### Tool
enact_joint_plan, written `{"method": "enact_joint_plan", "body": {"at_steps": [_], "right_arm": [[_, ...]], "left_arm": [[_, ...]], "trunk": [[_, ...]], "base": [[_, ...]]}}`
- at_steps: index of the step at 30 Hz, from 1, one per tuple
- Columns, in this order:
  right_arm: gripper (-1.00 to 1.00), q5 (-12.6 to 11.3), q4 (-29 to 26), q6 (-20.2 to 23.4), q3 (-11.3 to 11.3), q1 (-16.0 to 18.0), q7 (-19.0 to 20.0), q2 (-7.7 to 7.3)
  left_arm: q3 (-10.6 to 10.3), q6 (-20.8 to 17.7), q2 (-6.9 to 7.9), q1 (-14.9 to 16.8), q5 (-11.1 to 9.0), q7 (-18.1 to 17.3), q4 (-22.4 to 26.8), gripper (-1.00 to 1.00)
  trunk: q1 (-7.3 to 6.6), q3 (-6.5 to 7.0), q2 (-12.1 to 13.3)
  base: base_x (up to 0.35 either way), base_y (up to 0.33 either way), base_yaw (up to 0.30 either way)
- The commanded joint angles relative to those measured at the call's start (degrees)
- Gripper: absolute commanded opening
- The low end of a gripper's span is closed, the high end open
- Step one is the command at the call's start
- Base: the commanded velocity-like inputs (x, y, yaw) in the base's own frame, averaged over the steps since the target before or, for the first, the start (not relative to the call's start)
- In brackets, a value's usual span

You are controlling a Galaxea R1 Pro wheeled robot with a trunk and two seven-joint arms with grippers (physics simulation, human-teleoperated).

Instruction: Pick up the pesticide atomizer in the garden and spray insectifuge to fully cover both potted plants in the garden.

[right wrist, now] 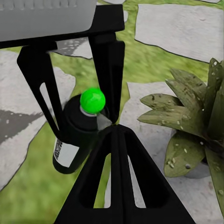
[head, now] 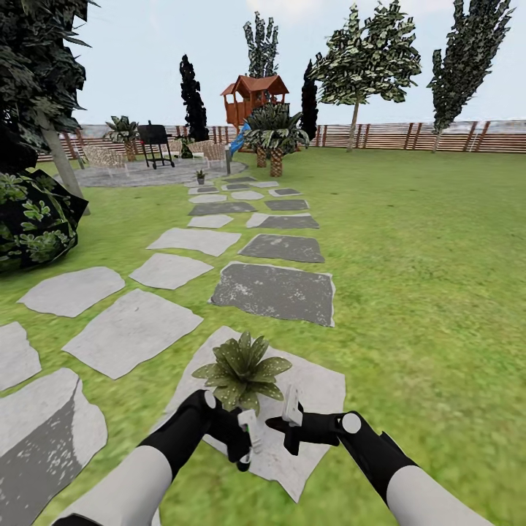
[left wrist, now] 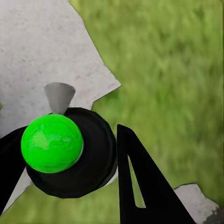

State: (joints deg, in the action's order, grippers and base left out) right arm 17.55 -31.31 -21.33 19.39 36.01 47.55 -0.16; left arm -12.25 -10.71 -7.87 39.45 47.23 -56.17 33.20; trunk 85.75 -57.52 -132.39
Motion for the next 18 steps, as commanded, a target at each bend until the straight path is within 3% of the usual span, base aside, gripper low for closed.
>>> {"method": "enact_joint_plan", "body": {"at_steps": [1, 5, 9, 18], "right_arm": [[-1.00, 0.5, -0.1, -0.3, 0.0, 0.0, -0.1, -0.02], [-1.00, 0.5, -0.1, -0.3, 0.0, 0.0, -0.1, -0.02], [-1.00, 0.5, -0.1, -0.3, 0.0, 0.0, -0.1, -0.02], [-1.00, 0.5, -0.1, -0.3, 0.1, 0.0, -0.1, -0.02]], "left_arm": [[0.0, -0.6, -0.12, 0.0, 0.1, -0.3, 0.1, -1.00], [0.1, -0.3, -0.33, 0.0, 0.0, -0.2, 0.1, -1.00], [0.1, 3.4, -0.38, -0.1, -0.1, 0.1, 0.0, -1.00], [0.1, 3.8, -0.91, -0.2, -0.1, 0.3, -0.4, -1.00]], "trunk": [[-0.01, -0.05, 0.0], [-0.01, -0.05, 0.0], [-0.01, -0.05, 0.0], [-0.01, -0.05, 0.0]], "base": [[0.000, 0.000, 0.000], [0.000, 0.000, 0.000], [0.000, 0.000, 0.000], [0.000, 0.000, 0.000]]}}
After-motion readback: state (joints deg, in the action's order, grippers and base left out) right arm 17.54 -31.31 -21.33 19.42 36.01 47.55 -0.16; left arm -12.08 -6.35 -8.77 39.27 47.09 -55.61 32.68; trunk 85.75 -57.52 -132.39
